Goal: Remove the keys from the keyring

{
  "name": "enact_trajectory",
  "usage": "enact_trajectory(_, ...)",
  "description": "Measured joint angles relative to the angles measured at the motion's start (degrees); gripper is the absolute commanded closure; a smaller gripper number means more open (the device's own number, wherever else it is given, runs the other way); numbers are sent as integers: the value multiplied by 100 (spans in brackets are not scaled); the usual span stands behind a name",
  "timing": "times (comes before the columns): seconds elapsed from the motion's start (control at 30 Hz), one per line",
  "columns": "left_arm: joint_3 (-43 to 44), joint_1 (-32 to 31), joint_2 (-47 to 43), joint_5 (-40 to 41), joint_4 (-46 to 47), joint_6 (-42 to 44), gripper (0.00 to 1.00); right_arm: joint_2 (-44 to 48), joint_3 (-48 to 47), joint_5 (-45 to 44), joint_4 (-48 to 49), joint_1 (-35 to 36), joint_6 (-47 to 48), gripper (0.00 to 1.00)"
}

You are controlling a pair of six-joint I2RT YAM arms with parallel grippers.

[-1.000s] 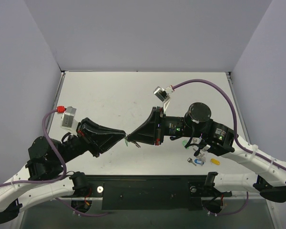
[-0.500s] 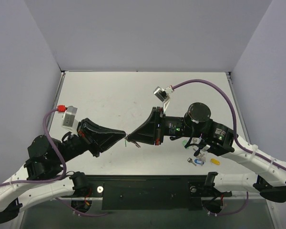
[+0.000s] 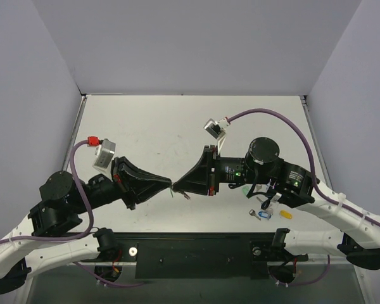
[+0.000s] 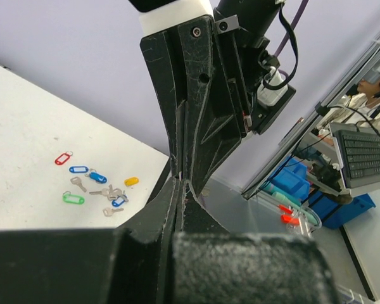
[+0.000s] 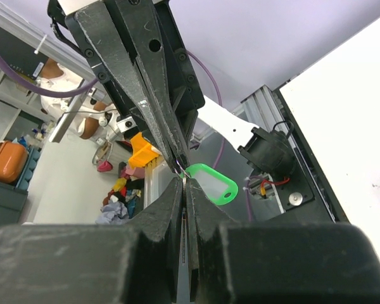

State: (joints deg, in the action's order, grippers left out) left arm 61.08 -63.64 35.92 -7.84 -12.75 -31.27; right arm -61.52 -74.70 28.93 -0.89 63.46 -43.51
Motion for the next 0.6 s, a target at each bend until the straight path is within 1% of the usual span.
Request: enact_trajectory(0.6,221,13,339,-448,-645,260,100,17,-103,61,-813,0,199,100)
